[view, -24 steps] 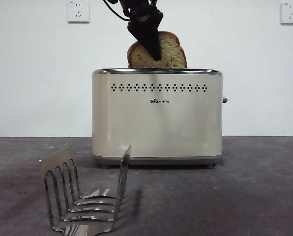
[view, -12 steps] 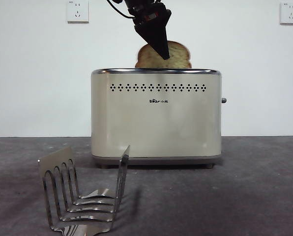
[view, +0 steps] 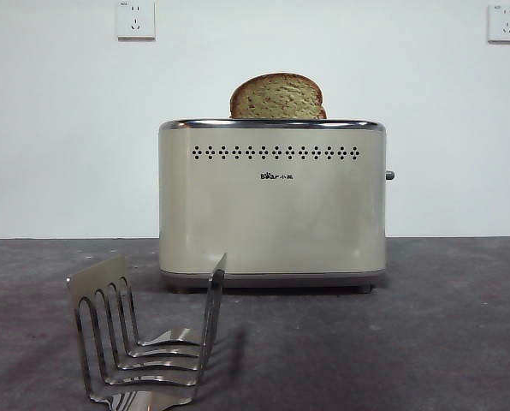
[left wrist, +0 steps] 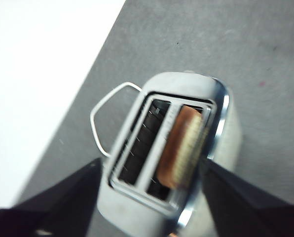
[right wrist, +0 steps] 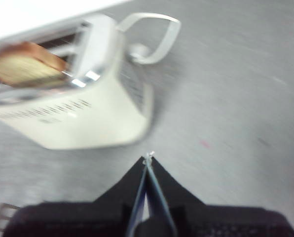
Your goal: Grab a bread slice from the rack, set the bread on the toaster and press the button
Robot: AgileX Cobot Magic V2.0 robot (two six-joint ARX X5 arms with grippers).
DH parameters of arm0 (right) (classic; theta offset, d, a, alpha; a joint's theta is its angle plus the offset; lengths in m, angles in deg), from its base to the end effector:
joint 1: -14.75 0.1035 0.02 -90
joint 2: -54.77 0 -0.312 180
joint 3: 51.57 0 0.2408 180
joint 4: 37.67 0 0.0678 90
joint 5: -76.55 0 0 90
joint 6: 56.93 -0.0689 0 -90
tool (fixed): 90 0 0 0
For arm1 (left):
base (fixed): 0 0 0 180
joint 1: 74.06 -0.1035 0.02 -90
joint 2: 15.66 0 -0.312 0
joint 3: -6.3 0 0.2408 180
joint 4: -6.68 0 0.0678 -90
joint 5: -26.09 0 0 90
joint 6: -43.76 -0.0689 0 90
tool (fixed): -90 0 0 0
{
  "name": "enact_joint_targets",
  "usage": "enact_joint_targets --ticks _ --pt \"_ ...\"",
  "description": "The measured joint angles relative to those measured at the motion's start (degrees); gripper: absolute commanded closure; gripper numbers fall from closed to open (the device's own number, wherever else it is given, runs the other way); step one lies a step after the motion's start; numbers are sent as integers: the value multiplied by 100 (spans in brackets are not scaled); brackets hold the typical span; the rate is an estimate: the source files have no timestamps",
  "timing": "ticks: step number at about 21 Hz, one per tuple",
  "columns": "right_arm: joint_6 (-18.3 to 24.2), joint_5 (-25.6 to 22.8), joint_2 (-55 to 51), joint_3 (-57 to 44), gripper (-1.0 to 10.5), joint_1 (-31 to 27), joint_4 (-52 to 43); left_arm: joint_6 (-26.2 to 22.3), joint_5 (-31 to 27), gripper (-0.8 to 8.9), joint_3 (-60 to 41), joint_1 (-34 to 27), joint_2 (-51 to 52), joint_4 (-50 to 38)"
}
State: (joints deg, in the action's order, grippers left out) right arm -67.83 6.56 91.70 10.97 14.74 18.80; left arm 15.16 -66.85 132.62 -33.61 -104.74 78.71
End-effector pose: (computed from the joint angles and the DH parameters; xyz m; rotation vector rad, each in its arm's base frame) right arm 0.1015 0.0236 0.3271 0.2779 0.5647 0.2892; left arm 0.2450 -0.2042 0.4832 0.6961 0.4076 -0.7713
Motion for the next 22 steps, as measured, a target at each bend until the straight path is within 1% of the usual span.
enact_joint_targets --ticks 1,3,5,7,8,12,15,18,22 --pt "-26 221 190 2 950 0 -249 372 13 825 0 0 170 214" --pt "-168 726 636 31 952 0 -721 1091 15 822 0 0 468 549" --pt "-396 1373 1248 122 953 0 -1165 1768 15 822 0 0 669 846" --pt "-505 1864 1989 455 954 0 -1436 2260 15 822 0 0 782 1213" --pt "-516 2048 2389 695 953 0 -1478 2400 15 822 0 0 804 1386" --pt "-522 2382 3517 1488 953 0 -1482 2577 -2 822 -2 0 796 1790" --pt "-560 2608 4391 2140 953 0 -1486 2702 2 822 -26 0 787 1816" --pt "-680 2940 5206 2754 954 -2 -1484 2861 22 822 -26 0 789 1818" --pt "-796 3045 6131 3477 954 -2 -1462 3027 31 822 -28 24 835 1818"
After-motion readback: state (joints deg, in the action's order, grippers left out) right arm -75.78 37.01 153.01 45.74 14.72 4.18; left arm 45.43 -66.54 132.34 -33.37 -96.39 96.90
